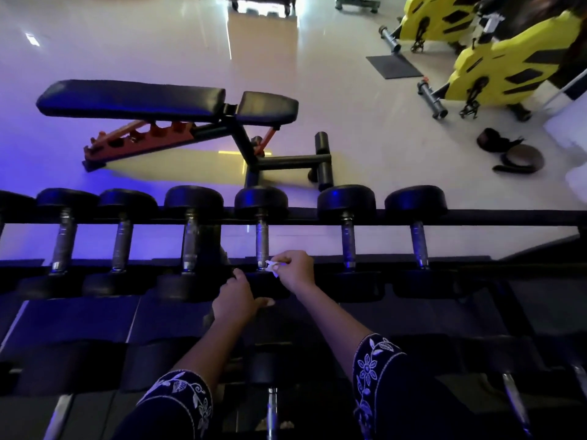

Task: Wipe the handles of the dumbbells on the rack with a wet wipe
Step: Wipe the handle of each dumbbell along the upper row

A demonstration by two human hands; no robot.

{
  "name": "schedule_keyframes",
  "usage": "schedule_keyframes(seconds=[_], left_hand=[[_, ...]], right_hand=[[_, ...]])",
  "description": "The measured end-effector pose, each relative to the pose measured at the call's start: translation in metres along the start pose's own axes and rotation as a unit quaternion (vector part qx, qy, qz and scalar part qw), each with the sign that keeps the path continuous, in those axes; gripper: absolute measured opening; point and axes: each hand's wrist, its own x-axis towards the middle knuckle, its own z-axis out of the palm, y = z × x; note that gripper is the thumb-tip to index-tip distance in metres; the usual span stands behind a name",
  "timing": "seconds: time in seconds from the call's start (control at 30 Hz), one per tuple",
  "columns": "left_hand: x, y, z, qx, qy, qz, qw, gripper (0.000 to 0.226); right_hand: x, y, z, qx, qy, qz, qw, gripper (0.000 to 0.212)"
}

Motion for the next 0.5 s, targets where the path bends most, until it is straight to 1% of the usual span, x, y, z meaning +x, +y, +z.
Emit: schedule_keyframes(seconds=[0.07,0.2,0.33,0.4,0.43,0.5], left_hand=[[0.000,-0.003,0.002,-0.006,-0.005,0.008,1.000,0.116],[0.003,-0.004,0.005,-0.054,-0.013,-0.010,0.998,0.119],[-0.002,0.016,0.006,-0.134,-0.029,-0.068,0.988,0.124],[-0.012,0.034,0.009,-0.130,0.002,-0.086,0.988,0.117],[-0.015,0.043,0.013,-0.112,0.023,-0.072,0.991,0.111],[-0.022,0.062,0.021,-0.062,0.057,-0.016,0.996,0.098]], right_hand=[[-0.006,-0.002,-0.004,0.014,0.006,0.008,1.000,0.013],[-0.013,-0.001,-0.024,0.050,0.017,0.049,0.997,0.014],[-0.007,0.003,-0.055,0.065,0.064,0.062,0.994,0.008],[-0.006,0.001,-0.070,0.070,0.082,0.058,0.992,0.011],[-0.006,0.000,-0.079,0.073,0.092,0.059,0.991,0.013],[0.001,0.004,-0.092,0.076,0.117,0.061,0.988,0.013]])
